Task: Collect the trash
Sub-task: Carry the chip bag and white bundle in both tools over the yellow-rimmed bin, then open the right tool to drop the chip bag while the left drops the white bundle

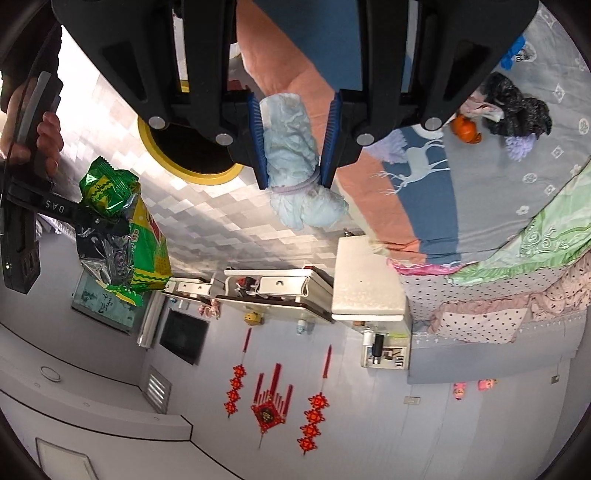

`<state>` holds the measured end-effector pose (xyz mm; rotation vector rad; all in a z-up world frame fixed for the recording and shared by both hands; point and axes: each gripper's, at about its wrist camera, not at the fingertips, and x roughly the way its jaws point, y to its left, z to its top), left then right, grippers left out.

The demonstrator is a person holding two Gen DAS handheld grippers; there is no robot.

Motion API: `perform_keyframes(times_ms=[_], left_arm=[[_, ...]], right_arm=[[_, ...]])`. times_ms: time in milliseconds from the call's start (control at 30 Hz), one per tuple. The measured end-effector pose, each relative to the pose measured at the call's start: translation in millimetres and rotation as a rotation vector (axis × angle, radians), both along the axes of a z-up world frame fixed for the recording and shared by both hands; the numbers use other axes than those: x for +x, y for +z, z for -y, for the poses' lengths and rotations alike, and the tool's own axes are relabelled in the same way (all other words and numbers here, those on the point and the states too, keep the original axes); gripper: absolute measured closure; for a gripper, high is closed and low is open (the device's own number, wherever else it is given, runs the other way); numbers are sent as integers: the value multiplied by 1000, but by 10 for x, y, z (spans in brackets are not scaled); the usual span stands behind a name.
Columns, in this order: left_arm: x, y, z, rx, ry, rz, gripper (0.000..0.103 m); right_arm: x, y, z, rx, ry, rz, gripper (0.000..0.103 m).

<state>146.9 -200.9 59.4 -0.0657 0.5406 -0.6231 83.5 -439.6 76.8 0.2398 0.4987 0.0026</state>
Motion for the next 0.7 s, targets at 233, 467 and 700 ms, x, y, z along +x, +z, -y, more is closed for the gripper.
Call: perform_keyframes(times_ms=[233,467,700], left_arm=[[202,-215,892,26,-129,-37,76],[380,-604,1613,52,-220,-122,76],[455,-959,2079,84,-271,-181,75]], right_arm=[[51,-314,662,31,-137,-71,95],[114,-733,1062,74,-220,-148,95],[220,-1064,1275,115,-278,-214,95]])
